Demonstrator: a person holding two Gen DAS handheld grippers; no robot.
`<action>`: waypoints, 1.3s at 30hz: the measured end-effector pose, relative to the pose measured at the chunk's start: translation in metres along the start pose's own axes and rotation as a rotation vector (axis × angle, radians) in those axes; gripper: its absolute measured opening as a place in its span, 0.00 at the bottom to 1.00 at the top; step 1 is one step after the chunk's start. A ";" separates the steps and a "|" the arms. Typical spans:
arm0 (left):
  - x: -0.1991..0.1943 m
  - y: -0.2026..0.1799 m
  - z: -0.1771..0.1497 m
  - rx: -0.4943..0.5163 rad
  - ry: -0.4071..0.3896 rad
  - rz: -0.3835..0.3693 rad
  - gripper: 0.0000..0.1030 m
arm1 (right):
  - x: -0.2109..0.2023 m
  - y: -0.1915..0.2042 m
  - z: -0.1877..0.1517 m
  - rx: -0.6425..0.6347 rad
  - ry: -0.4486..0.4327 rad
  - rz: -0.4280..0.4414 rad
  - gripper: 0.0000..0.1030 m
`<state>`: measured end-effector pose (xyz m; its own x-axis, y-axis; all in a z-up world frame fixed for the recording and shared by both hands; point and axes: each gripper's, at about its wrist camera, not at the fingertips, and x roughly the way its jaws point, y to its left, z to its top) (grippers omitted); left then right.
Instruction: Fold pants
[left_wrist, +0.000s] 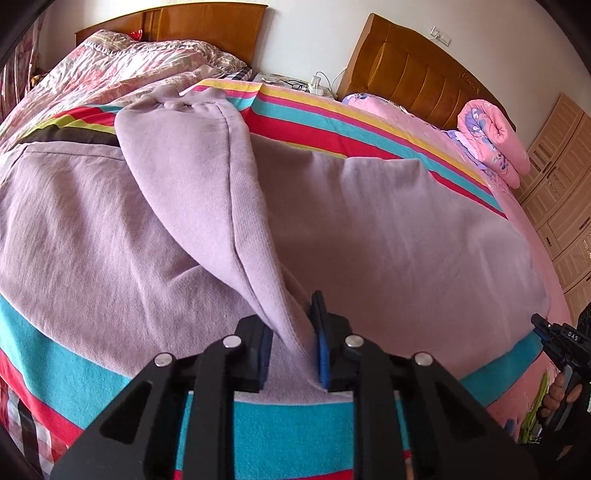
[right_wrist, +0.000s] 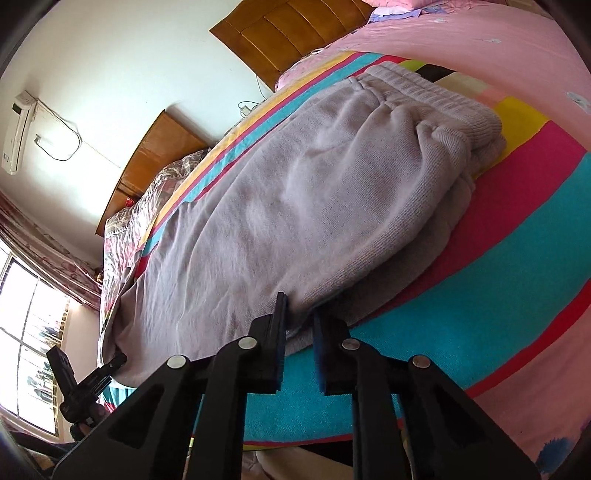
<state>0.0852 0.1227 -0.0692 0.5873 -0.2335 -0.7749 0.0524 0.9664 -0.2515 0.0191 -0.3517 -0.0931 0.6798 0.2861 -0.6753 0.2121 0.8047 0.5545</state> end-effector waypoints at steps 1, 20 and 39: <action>-0.003 0.000 0.001 0.001 -0.018 -0.001 0.13 | -0.002 0.002 0.000 -0.003 -0.008 -0.002 0.11; -0.052 0.019 0.029 -0.027 -0.186 0.079 0.74 | -0.040 0.056 0.022 -0.320 -0.114 -0.219 0.46; 0.080 -0.014 0.110 0.103 0.106 0.140 0.83 | 0.240 0.318 0.039 -1.330 0.354 0.213 0.40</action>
<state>0.2200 0.1021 -0.0639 0.5069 -0.1008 -0.8561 0.0620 0.9948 -0.0804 0.2770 -0.0474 -0.0605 0.3598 0.4185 -0.8339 -0.8269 0.5571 -0.0771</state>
